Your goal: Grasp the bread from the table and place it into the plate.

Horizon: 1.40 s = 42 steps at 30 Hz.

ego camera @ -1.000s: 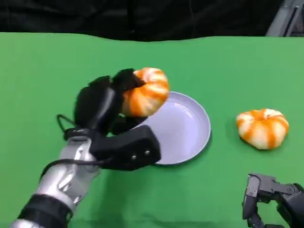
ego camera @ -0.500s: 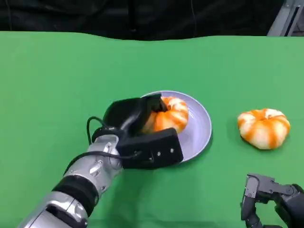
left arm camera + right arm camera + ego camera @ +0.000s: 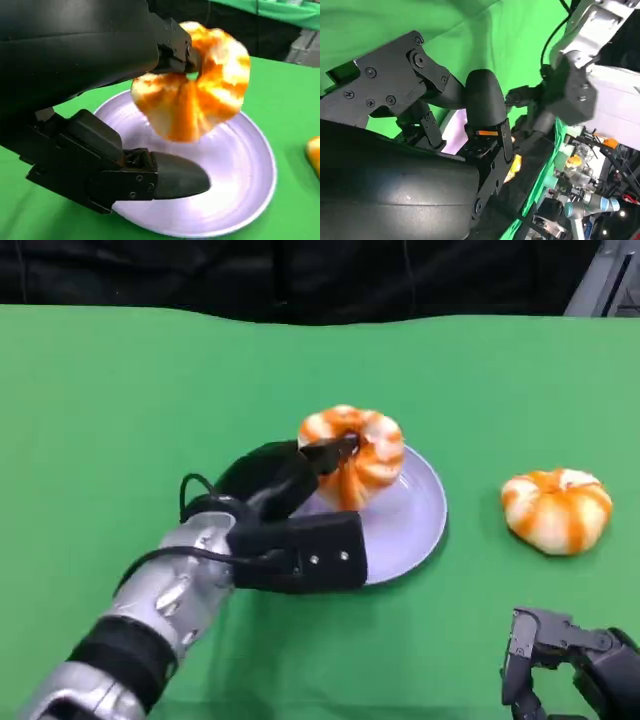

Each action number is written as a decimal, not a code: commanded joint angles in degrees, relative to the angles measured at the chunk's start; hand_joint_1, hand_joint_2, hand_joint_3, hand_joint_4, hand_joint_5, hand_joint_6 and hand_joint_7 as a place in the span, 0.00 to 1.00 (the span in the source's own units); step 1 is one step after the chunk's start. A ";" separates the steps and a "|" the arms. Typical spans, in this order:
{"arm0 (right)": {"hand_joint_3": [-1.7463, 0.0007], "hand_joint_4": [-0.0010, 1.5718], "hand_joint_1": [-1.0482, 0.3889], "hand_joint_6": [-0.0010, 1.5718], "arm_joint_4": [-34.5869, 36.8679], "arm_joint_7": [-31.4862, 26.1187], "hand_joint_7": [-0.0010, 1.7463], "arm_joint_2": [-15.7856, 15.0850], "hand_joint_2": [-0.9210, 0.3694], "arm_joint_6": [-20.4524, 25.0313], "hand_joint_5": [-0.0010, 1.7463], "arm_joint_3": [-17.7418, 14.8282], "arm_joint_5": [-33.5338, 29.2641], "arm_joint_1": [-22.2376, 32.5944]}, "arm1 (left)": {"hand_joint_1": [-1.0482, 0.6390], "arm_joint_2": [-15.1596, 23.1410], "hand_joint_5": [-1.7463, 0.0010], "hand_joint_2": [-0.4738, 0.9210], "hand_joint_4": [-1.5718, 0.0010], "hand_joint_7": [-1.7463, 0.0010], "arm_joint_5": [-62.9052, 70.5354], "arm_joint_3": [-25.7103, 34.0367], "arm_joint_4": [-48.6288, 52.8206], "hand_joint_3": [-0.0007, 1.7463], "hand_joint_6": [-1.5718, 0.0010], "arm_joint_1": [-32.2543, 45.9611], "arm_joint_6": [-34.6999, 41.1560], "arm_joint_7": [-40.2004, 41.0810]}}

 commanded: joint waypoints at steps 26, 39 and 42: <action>0.30 0.51 0.63 0.43 -0.08 -1.43 0.97 -0.86 0.29 -0.16 1.00 -0.08 -0.76 -0.04 | 0.11 8.46 1.00 1.00 0.83 1.00 -22.01 11.96 -35.03 0.27 0.75 17.37 9.64 -20.82; 0.27 0.52 0.63 0.44 -1.54 -1.70 0.96 -0.30 0.30 0.49 1.00 0.57 -0.57 0.69 | 0.00 9.40 0.99 1.00 0.98 0.96 4.40 -0.13 -20.04 0.35 0.56 4.61 5.42 -8.74; 0.27 0.52 0.63 0.44 -1.64 -1.83 0.95 -0.09 0.30 0.17 1.00 0.69 -0.58 0.79 | 0.00 8.36 0.97 1.00 0.91 0.97 5.67 -0.62 -15.40 0.35 0.52 2.45 3.60 -4.72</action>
